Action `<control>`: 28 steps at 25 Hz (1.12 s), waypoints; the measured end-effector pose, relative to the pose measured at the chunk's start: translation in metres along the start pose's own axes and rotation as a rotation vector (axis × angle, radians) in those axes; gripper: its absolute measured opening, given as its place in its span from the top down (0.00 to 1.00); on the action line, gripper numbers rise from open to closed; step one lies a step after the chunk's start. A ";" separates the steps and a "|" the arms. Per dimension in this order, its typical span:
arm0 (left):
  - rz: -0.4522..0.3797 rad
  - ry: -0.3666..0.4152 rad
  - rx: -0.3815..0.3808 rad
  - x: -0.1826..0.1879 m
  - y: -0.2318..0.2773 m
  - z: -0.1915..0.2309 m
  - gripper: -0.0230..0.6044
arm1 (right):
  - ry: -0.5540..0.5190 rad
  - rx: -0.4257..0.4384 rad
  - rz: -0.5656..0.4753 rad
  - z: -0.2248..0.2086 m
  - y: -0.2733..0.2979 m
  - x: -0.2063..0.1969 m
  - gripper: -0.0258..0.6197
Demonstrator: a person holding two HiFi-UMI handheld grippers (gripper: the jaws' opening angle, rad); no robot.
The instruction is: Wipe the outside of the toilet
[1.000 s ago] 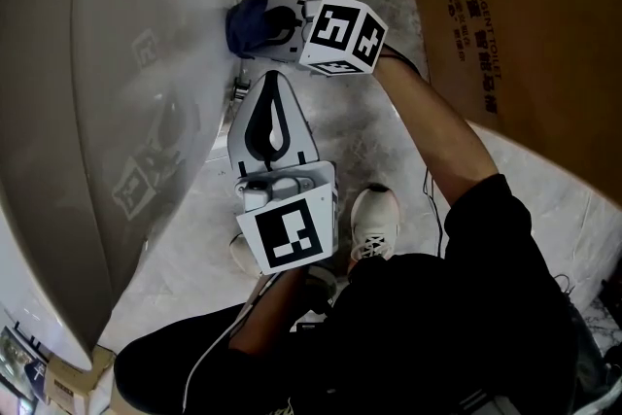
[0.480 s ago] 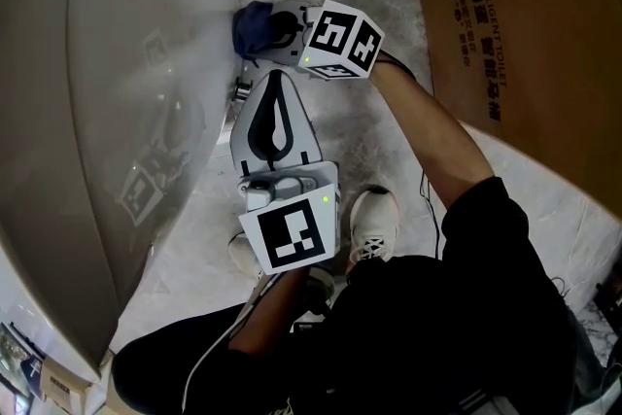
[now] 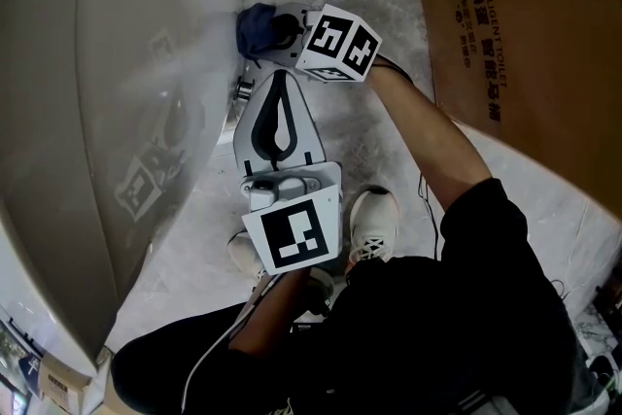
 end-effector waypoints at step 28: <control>-0.051 0.005 -0.044 0.023 0.004 -0.017 0.94 | -0.016 -0.384 -0.150 0.005 -0.122 0.073 0.78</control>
Point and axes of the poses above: the fingertips, and each gripper's own axes: y forward along the fingers, z to its left, x out of its top, the point moved 5 cm from there along -y, backward along the fingers, and after that the axes turned 8 degrees about -y, right-handed, at the moved point
